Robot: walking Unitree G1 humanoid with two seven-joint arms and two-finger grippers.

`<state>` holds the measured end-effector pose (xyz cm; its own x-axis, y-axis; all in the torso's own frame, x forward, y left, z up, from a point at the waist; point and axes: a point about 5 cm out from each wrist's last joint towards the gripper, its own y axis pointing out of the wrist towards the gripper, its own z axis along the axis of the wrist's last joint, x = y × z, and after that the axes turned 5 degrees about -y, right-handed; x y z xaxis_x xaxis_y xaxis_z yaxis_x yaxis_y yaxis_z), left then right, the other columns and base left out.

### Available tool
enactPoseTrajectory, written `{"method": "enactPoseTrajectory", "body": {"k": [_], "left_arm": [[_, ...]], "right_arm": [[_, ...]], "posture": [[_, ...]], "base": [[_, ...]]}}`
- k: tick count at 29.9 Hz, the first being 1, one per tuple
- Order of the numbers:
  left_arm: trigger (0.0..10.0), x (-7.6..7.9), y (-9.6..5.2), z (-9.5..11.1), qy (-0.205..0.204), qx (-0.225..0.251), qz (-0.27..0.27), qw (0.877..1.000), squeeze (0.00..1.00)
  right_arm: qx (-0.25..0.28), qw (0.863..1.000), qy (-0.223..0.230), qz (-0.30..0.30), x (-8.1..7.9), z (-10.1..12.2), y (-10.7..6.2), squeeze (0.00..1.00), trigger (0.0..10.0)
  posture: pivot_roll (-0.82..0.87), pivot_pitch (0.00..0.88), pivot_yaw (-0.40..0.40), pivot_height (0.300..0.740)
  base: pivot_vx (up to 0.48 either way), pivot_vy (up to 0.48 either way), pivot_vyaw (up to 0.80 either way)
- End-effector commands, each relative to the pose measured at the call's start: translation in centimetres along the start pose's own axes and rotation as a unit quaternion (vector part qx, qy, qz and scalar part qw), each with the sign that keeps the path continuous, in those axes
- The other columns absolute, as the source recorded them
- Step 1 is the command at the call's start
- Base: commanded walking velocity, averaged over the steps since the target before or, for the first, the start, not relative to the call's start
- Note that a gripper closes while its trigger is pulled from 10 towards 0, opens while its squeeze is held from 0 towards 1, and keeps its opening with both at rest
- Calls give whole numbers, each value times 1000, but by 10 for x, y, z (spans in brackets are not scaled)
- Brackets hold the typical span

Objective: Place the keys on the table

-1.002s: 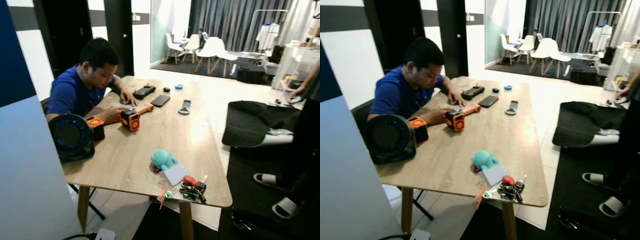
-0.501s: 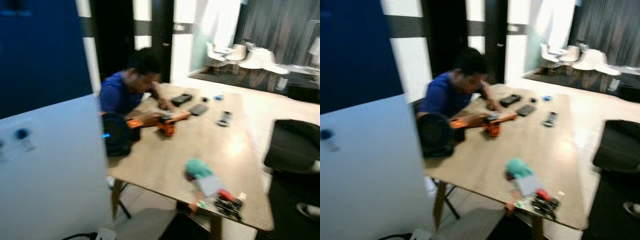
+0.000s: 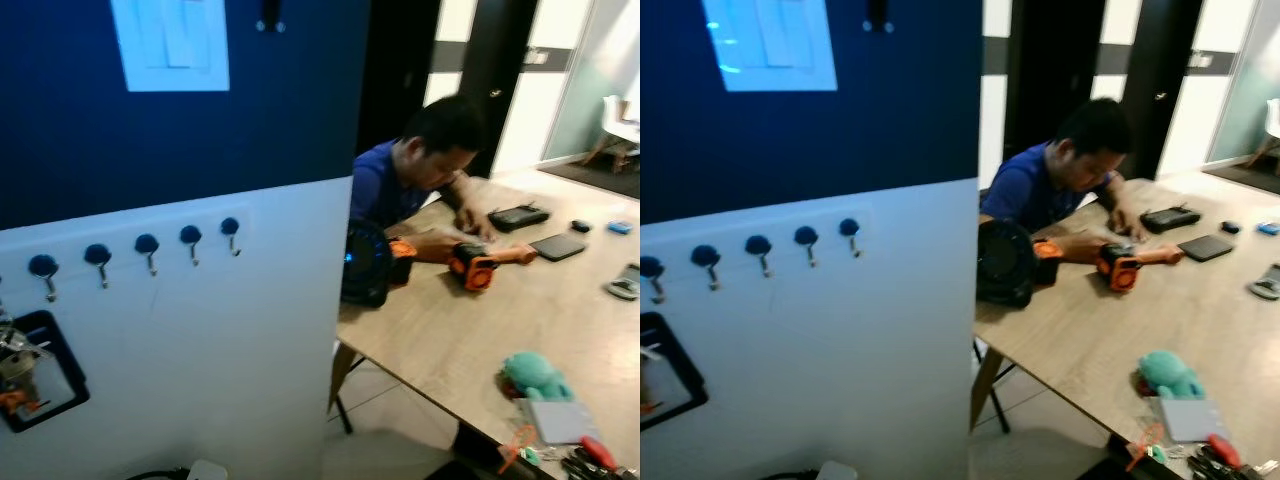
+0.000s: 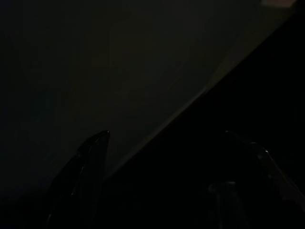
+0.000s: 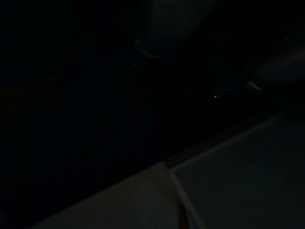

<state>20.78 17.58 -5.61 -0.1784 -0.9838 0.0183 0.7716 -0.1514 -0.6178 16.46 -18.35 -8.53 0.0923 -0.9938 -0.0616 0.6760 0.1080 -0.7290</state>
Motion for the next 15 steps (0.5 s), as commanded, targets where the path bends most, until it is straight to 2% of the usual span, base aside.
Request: {"method": "enactPoseTrajectory", "body": {"k": [1, 15], "left_arm": [[10000, 3, 0, -2, -3, -9, -7, 1000, 0], [10000, 5, 0, -5, -3, -17, -17, 1000, 0]], "right_arm": [[-4, 1000, 4, -3, 2, -2, -1, 0, 10000], [-7, 1000, 7, -5, 1, -4, -1, 0, 10000]], "posture": [[74, 20, -29, 740], [72, 22, -26, 740]], "base": [[0, 0, 800], [0, 0, 800]]}}
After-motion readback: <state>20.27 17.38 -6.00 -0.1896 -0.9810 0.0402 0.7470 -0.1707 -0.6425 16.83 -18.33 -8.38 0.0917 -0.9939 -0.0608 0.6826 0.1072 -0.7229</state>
